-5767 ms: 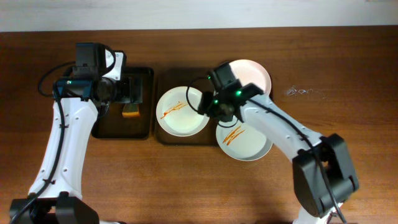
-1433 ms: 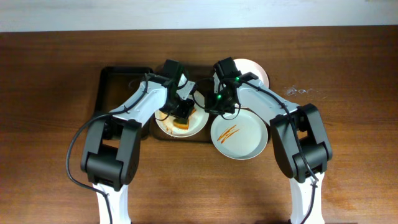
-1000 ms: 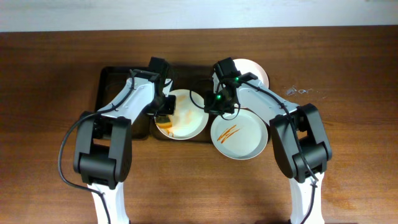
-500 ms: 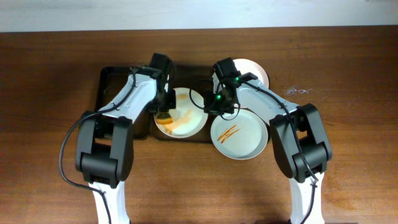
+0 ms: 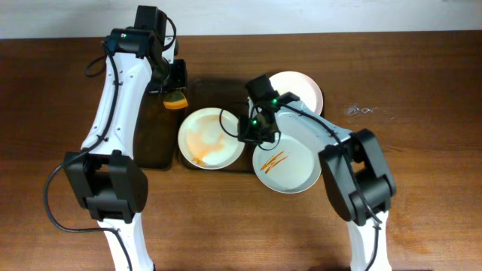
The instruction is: Clean dirty plates on tray and stack at the side
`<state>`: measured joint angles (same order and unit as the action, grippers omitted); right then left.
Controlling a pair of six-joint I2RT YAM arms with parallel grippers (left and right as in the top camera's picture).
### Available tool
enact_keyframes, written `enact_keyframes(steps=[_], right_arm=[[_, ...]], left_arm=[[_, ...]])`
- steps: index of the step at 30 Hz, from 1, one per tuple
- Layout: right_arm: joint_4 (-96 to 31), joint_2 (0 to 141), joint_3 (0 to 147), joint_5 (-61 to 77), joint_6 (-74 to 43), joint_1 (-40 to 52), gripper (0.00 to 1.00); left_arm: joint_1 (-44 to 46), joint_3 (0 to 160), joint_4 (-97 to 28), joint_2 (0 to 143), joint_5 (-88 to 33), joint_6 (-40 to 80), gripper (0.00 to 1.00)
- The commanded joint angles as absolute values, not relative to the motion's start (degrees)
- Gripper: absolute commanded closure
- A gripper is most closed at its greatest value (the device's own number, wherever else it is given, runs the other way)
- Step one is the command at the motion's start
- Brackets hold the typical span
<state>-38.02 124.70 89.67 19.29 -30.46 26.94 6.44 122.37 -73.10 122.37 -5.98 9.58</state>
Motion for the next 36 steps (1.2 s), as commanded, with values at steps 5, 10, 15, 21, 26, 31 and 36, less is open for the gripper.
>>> enact_keyframes(steps=[5, 10, 15, 21, 26, 31, 36], right_arm=[[-44.0, 104.6, 90.1, -12.9, -25.9, 27.5, 0.96], [-43.9, 104.6, 90.2, -44.1, -22.7, 35.2, 0.96], [-41.8, 104.6, 90.2, -69.6, -17.4, 45.0, 0.96], [-36.8, 104.6, 90.2, -81.7, -12.2, 49.9, 0.96], [-37.5, 104.6, 90.2, -73.1, -12.5, 49.6, 0.96], [-45.1, 104.5, 90.3, -15.7, -20.2, 36.7, 0.96], [-54.9, 101.3, 90.8, 16.1, -18.8, 3.3, 0.96]], left_arm=[[6.5, 123.1, -72.3, 121.5, -6.2, 8.0, 1.0], [6.5, 123.1, -70.5, 121.5, -6.2, 8.0, 1.0], [6.5, 123.1, -70.5, 121.5, -6.2, 8.0, 1.0], [6.5, 123.1, -70.5, 121.5, -6.2, 8.0, 1.0], [6.5, 123.0, -70.5, 121.5, -6.2, 8.0, 1.0], [6.5, 123.0, -70.6, 121.5, -6.2, 8.0, 1.0], [6.5, 123.0, -70.7, 121.5, -6.2, 8.0, 1.0]])
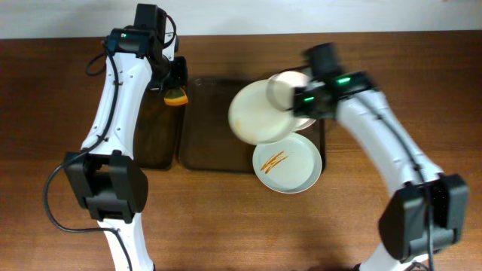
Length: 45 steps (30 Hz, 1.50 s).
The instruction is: Clean dirty plates on tray and stack at the side
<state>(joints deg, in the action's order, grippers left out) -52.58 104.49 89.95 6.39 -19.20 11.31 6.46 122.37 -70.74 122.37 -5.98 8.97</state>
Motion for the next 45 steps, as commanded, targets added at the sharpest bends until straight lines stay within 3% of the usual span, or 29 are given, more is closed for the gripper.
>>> enact_keyframes(steps=[1, 5, 9, 11, 15, 17, 20, 26, 30, 31, 32, 33, 38, 40, 45], right_arm=[[-57.1, 101.3, 90.3, 15.1, -16.4, -2.9, 0.96], [-55.1, 101.6, 83.5, 6.1, -16.3, -19.8, 0.96], [-42.0, 101.7, 72.5, 6.2, -16.6, -24.3, 0.96], [-34.5, 101.8, 67.0, 6.1, -16.6, -24.3, 0.96], [-32.9, 102.2, 67.5, 10.0, -16.5, -24.3, 0.62], [-45.6, 100.7, 72.8, 22.1, -16.5, -24.1, 0.6], [-58.5, 99.8, 71.5, 24.6, -14.3, -17.1, 0.6], [-56.9, 99.8, 63.2, 21.8, -18.4, -3.6, 0.6], [-51.1, 99.8, 60.3, 20.7, -21.5, 3.3, 0.61], [-50.0, 99.8, 60.3, 20.7, -21.5, 5.4, 0.69], [-49.2, 99.8, 60.3, 20.3, -22.1, 7.6, 0.93], [-48.8, 99.8, 60.3, 20.3, -23.0, 8.5, 0.96], [-39.6, 99.8, 60.8, 20.8, -24.8, 15.9, 0.96], [-29.7, 99.8, 60.8, 20.1, -29.8, 20.3, 0.96], [-14.6, 102.2, 61.1, 10.3, -33.0, 24.7, 0.96]], left_arm=[[6.5, 123.0, -70.8, 121.5, -6.2, 8.0, 1.0], [6.5, 123.0, -70.8, 121.5, -6.2, 8.0, 1.0], [6.5, 123.0, -70.7, 121.5, -6.2, 8.0, 1.0], [6.5, 123.0, -70.8, 121.5, -6.2, 8.0, 1.0], [6.5, 123.0, -71.0, 121.5, -6.2, 8.0, 1.0], [6.5, 123.0, -73.0, 121.5, -6.2, 8.0, 1.0], [6.5, 123.0, -73.0, 121.5, -6.2, 8.0, 1.0], [6.5, 123.0, -73.1, 121.5, -6.3, 8.0, 1.0], [6.5, 123.0, -73.0, 121.5, -6.2, 8.0, 1.0], [6.5, 123.0, -72.8, 121.5, -6.2, 8.0, 1.0], [6.5, 123.0, -72.7, 121.5, -6.2, 8.0, 1.0], [6.5, 123.0, -72.7, 121.5, -6.2, 8.0, 1.0], [6.5, 123.0, -72.7, 121.5, -6.3, 8.0, 1.0], [6.5, 123.0, -72.7, 121.5, -6.3, 8.0, 1.0], [6.5, 123.0, -72.7, 121.5, -6.3, 8.0, 1.0]])
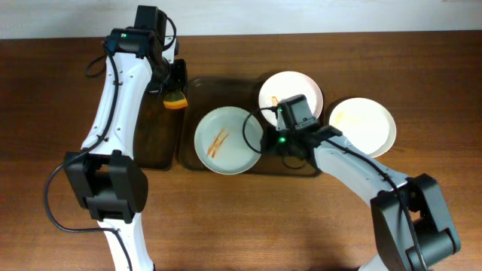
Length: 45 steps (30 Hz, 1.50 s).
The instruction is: Clean dirty plates on tray and stack at the side
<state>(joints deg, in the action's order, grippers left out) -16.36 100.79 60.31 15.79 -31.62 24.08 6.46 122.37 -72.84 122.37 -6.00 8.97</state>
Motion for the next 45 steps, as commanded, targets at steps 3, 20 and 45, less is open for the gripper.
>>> enact_keyframes(steps=[3, 20, 45], right_arm=[[-12.4, 106.2, 63.0, 10.0, -27.4, 24.8, 0.96], [-30.6, 119.9, 77.2, 16.4, -44.0, 29.7, 0.8], [-25.7, 120.3, 77.2, 17.4, -26.3, 20.6, 0.96]], left_arm=[[7.0, 123.0, -71.9, 121.6, -6.3, 8.0, 1.0], [7.1, 123.0, -71.2, 122.8, -6.3, 8.0, 1.0], [15.0, 102.0, -57.9, 135.4, -27.2, -18.7, 1.0]])
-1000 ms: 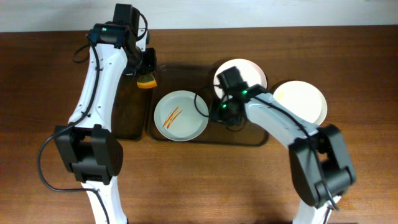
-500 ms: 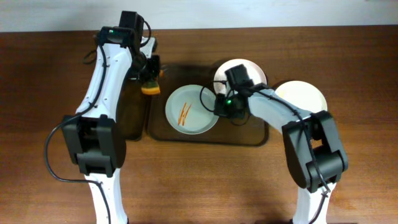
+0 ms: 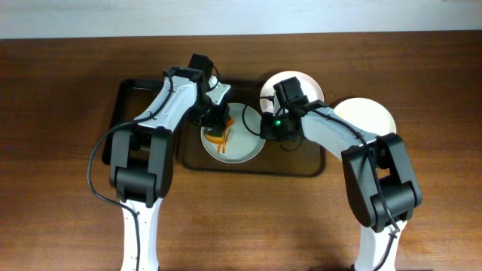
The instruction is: Clean dirty plates on tray and stack at the side
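A white plate (image 3: pixel 242 144) with orange streaks lies in the middle of the dark tray (image 3: pixel 301 167). My left gripper (image 3: pixel 217 132) is shut on an orange sponge (image 3: pixel 216 138) and presses it on the plate's left part. At the plate's right rim, my right gripper (image 3: pixel 263 129) is shut on the edge. A second white plate (image 3: pixel 305 84), partly hidden by the right arm, sits at the tray's far right corner. A third white plate (image 3: pixel 370 120) rests on the table to the right of the tray.
A second dark tray (image 3: pixel 124 98) lies to the left of the first, partly under the left arm. Both arms cross over the trays. Bare wooden table surrounds the trays.
My left arm has moved from above the left tray to the streaked plate, and the sponge now sits on it. The right gripper stays at that plate's right rim.
First my right gripper was at a smeared plate on the tray while the left held the sponge aside. Then it held that plate up over the tray's right side. Then that plate lay on the table at right, and the streaked plate was mid-tray. Now the sponge is on it.
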`<state>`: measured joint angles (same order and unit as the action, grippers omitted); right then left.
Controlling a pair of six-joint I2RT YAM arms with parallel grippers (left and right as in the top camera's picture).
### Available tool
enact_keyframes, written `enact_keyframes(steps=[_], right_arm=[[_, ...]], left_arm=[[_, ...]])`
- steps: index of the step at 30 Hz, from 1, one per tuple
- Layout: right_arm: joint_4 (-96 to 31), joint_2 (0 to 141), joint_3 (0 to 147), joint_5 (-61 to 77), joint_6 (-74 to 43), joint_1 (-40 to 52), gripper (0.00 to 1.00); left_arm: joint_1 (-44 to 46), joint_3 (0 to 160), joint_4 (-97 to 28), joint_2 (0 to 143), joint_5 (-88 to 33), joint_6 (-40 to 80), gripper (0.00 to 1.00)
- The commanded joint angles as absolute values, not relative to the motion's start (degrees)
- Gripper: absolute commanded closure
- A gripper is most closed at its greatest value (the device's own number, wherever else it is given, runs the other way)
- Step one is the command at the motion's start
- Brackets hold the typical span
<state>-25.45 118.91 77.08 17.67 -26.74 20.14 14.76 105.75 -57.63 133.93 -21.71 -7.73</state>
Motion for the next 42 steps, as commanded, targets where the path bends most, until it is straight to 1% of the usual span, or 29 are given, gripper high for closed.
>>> enact_keyframes(steps=[1, 2, 4, 7, 8, 10, 11, 13, 17, 18, 19, 20, 21, 23, 24, 26, 28, 29, 33, 37, 40, 42], right_arm=[[-25.7, 120.3, 77.2, 17.4, -26.3, 20.6, 0.96], [-25.7, 120.3, 77.2, 17.4, -26.3, 20.6, 0.96], [-25.7, 120.3, 77.2, 17.4, -26.3, 20.6, 0.96], [-25.7, 120.3, 77.2, 17.4, -26.3, 20.6, 0.96], [-25.7, 120.3, 77.2, 17.4, -26.3, 20.6, 0.96], [-25.7, 120.3, 77.2, 17.4, -26.3, 20.6, 0.96], [-25.7, 120.3, 77.2, 17.4, -26.3, 20.6, 0.96], [-25.7, 120.3, 77.2, 17.4, -26.3, 20.6, 0.96], [-25.7, 120.3, 77.2, 17.4, -26.3, 20.6, 0.96], [-25.7, 120.3, 77.2, 17.4, -26.3, 20.6, 0.96], [-25.7, 120.3, 77.2, 17.4, -26.3, 20.6, 0.96], [-25.7, 120.3, 77.2, 17.4, -26.3, 20.6, 0.96], [-25.7, 120.3, 77.2, 17.4, -26.3, 20.6, 0.96], [-25.7, 120.3, 77.2, 17.4, -26.3, 20.6, 0.96], [-25.7, 120.3, 77.2, 17.4, -26.3, 20.6, 0.96], [-25.7, 120.3, 77.2, 17.4, -26.3, 20.6, 0.96], [-25.7, 120.3, 77.2, 17.4, -26.3, 20.6, 0.96], [-25.7, 120.3, 77.2, 17.4, -26.3, 20.6, 0.96], [-25.7, 120.3, 77.2, 17.4, -26.3, 20.6, 0.96], [-25.7, 120.3, 77.2, 17.4, -26.3, 20.6, 0.96], [-25.7, 120.3, 77.2, 17.4, -26.3, 20.6, 0.96], [-25.7, 120.3, 77.2, 17.4, -26.3, 20.6, 0.96]], left_arm=[[15.0, 101.4, -57.6, 135.4, -27.2, -20.6, 1.0], [15.0, 100.4, -57.5, 135.4, -27.2, -22.9, 1.0], [15.0, 100.1, -59.7, 135.4, -27.2, -23.6, 1.0], [15.0, 100.1, -66.9, 135.4, -26.5, -30.2, 1.0], [15.0, 100.1, -67.9, 135.4, -24.9, -31.3, 1.0], [15.0, 100.1, -69.0, 135.4, -22.7, -37.2, 1.0], [15.0, 100.1, -67.8, 135.4, -22.7, -39.8, 1.0], [15.0, 99.9, -61.3, 135.4, -19.4, -40.0, 1.0], [16.0, 93.5, -45.4, 135.4, -8.4, -40.0, 1.0], [16.0, 91.9, -42.8, 135.4, -7.6, -39.2, 1.0], [16.0, 90.3, -39.6, 135.4, -7.4, -35.7, 1.0], [16.0, 90.1, -38.3, 135.4, -7.4, -30.9, 1.0], [16.0, 90.1, -38.2, 135.4, -7.4, -28.7, 1.0], [16.1, 90.1, -41.1, 135.4, -7.7, -29.7, 1.0], [16.1, 90.1, -44.8, 135.4, -7.7, -35.1, 1.0], [16.1, 90.1, -56.3, 135.4, -7.7, -52.1, 1.0], [16.1, 90.1, -59.8, 135.4, -8.8, -56.6, 1.0], [16.1, 90.1, -62.3, 135.4, -13.4, -60.8, 1.0], [16.6, 90.1, -67.7, 135.4, -21.5, -71.0, 1.0], [17.1, 90.1, -61.6, 135.4, -21.6, -71.6, 1.0], [17.1, 90.1, -52.4, 135.4, -16.0, -62.9, 1.0], [17.1, 90.1, -48.8, 135.4, -11.2, -58.5, 1.0]])
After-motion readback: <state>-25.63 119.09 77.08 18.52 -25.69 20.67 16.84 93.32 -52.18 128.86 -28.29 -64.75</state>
